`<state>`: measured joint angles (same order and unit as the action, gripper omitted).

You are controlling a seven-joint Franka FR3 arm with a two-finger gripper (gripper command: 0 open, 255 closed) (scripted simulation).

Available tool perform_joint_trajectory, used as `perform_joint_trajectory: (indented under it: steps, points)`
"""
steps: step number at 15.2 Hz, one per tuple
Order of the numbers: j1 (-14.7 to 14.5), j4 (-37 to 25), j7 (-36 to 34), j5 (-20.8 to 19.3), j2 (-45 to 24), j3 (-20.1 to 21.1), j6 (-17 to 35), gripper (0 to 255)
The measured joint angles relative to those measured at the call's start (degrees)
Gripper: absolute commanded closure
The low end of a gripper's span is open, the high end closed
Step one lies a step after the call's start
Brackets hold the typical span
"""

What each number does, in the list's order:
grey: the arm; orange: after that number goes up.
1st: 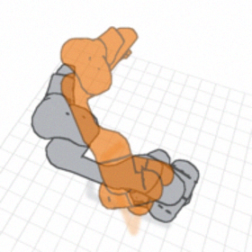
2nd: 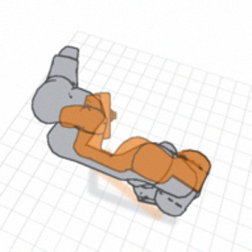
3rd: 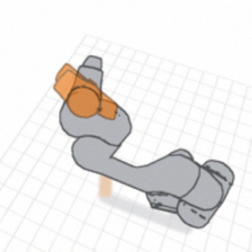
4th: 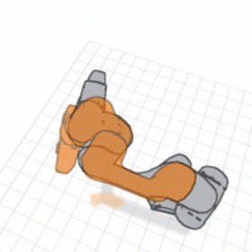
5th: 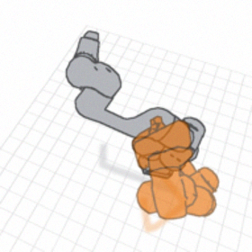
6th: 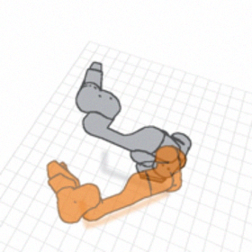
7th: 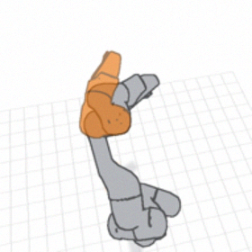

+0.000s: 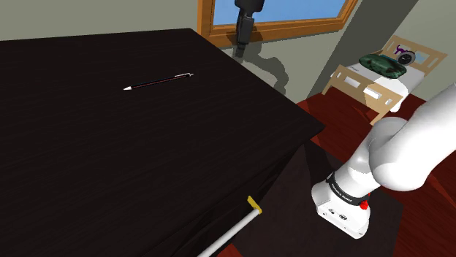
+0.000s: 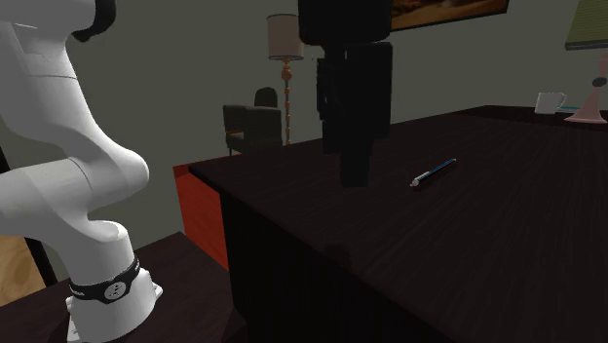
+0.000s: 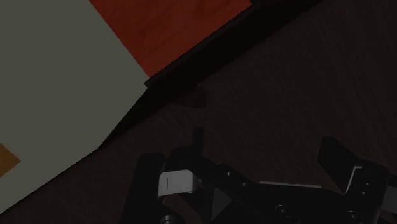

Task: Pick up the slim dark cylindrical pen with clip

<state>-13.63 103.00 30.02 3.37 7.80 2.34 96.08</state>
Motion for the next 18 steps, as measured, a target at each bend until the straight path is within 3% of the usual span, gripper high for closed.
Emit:
perform_joint_trajectory:
  steps: [11,18]
  points:
    - [-7.5,-23.9,17.5,-4.6,-19.8,7.1,-8.0,0]
    - [-7.7,-19.7,19.7,-5.0,-20.2,7.4,-3.7,0]
